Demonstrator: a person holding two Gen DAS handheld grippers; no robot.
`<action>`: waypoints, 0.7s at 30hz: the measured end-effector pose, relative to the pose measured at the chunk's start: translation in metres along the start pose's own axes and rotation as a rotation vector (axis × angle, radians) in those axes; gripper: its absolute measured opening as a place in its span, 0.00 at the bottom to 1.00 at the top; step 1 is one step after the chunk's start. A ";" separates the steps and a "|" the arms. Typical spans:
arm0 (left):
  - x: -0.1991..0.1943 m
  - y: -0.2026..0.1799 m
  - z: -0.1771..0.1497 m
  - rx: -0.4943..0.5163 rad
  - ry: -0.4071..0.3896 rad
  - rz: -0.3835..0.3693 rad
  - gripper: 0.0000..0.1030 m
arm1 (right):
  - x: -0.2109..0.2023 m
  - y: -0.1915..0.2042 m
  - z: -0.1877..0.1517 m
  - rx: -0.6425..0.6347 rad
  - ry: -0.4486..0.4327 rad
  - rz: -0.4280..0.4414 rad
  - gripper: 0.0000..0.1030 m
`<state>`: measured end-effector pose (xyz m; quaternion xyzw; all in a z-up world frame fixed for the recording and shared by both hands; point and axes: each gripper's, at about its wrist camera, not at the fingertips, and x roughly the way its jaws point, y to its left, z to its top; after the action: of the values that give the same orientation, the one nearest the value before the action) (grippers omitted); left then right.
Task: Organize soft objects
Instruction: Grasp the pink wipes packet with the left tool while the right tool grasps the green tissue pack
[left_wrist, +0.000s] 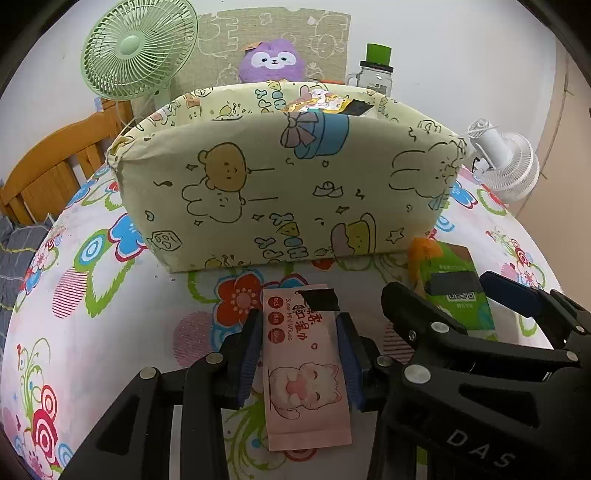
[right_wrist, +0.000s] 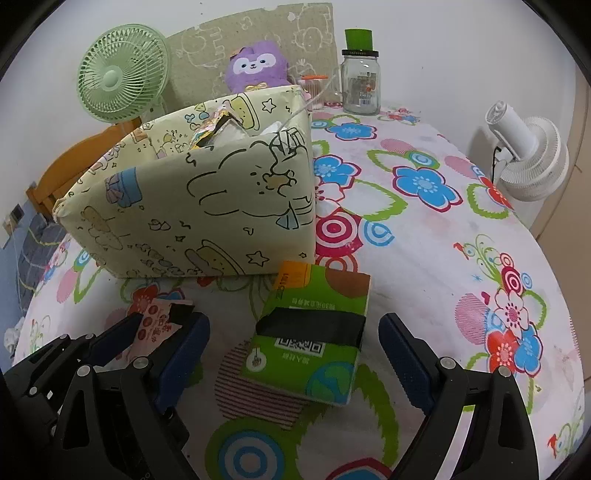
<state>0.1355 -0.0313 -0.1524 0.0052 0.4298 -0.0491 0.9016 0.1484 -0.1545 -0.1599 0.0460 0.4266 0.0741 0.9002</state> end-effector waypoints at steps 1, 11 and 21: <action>0.000 0.000 0.000 0.003 0.002 0.000 0.39 | 0.002 -0.001 0.001 0.002 0.004 -0.007 0.92; 0.003 0.001 0.006 0.008 0.010 0.009 0.39 | 0.015 -0.005 0.008 0.022 0.029 -0.044 0.85; 0.005 -0.004 0.006 0.020 0.004 0.023 0.39 | 0.012 -0.005 0.007 0.013 0.018 -0.051 0.55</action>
<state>0.1430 -0.0360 -0.1518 0.0192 0.4313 -0.0431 0.9010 0.1621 -0.1570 -0.1657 0.0405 0.4360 0.0487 0.8977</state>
